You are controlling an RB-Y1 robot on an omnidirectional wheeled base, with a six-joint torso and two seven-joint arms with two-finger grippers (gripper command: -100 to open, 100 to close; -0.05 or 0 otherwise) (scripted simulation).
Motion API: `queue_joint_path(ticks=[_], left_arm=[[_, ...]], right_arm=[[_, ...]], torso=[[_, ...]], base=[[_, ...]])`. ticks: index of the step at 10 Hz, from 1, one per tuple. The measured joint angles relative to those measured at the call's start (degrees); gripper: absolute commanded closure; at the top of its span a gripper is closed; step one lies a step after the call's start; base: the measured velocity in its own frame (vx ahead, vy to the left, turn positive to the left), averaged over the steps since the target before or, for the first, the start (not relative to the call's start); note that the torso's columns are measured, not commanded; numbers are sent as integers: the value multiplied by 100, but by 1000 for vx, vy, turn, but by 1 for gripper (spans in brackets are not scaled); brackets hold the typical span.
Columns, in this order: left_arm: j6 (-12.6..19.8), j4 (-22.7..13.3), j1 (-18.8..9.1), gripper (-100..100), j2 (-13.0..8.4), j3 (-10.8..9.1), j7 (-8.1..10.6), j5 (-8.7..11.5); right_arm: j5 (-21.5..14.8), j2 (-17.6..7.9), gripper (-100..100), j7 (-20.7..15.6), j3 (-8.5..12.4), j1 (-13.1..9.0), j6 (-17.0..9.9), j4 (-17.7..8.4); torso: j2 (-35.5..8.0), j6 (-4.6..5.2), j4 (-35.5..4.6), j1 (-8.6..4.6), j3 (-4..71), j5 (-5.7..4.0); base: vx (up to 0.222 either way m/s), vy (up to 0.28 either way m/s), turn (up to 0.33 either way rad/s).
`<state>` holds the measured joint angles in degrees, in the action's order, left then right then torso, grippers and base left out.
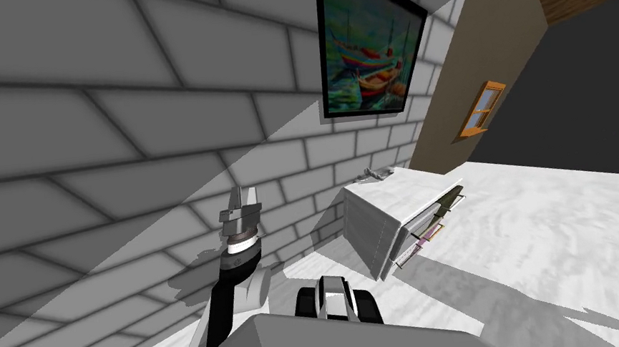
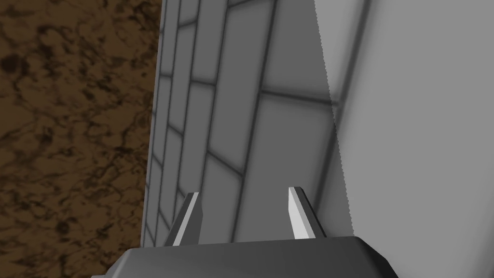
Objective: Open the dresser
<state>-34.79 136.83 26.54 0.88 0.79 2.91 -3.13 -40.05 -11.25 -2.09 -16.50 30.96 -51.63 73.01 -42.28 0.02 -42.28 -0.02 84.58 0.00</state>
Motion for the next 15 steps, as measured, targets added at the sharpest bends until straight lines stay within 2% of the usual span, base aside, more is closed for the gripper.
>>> queue_joint_path(ticks=[2, 3, 4, 7, 12, 15], left_arm=[[0, 0, 0, 0, 0, 0, 0, 0], [0, 0, 0, 0, 0, 0, 0, 0], [0, 0, -1, 0, 0, 0, 0, 0], [0, 0, 0, 0, 0, 0, 0, 0], [0, 0, 0, 0, 0, 0, 0, 0], [0, 0, 0, 0, 0, 0, 0, 0]], right_arm=[[-199, -27, -100, -54, -75, -97, -283, -320], [-208, -27, -100, -84, -86, -94, -400, -311], [-366, -12, -100, -81, -146, -152, -528, -520], [-597, -38, -100, -227, -244, -265, -1003, -782], [-1140, -29, -100, -354, -455, -587, -1757, -1498], [-1399, -7, -100, -446, -558, -777, -2190, -1836]], torso=[[4, 0, 1, -2, 3, -1], [-8, 0, -2, 0, -4, 0], [-3, -6, -3, 0, -4, -1], [3, -1, 0, 4, 2, 1], [-3, -3, -2, -2, -3, -1], [-2, 0, -1, 5, -1, 1]], base=[[48, -13, 38], [50, -21, 221], [51, -24, 110], [65, -18, 148], [58, -28, 131], [45, -29, 140]])
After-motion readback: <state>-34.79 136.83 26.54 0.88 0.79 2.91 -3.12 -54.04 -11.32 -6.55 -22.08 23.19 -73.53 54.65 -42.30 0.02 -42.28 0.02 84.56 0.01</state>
